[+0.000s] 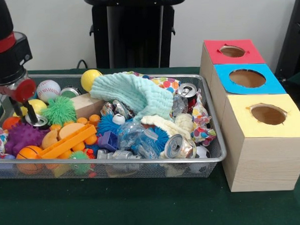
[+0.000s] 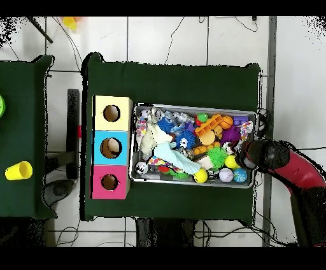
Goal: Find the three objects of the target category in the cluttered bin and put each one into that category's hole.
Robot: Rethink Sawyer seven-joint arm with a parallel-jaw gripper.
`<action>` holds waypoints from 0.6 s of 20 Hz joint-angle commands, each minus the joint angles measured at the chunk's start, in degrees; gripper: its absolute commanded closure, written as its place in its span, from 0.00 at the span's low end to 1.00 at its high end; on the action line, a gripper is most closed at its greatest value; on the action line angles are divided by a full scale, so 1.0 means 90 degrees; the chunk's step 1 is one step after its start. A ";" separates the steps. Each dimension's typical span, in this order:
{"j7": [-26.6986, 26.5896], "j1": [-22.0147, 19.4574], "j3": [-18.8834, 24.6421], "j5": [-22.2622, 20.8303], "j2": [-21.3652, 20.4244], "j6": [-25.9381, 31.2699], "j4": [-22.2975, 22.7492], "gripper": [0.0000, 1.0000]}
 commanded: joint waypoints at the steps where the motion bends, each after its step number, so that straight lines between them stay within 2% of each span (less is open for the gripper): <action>1: -0.1848 -0.0242 0.0780 -0.0560 0.0452 0.0676 -0.0711 0.00; 8: -0.2007 -0.0353 0.0943 -0.0774 0.0532 0.1027 -0.1073 0.00; 12: -0.1838 -0.0396 0.1057 -0.0877 0.0841 0.0768 -0.1175 0.00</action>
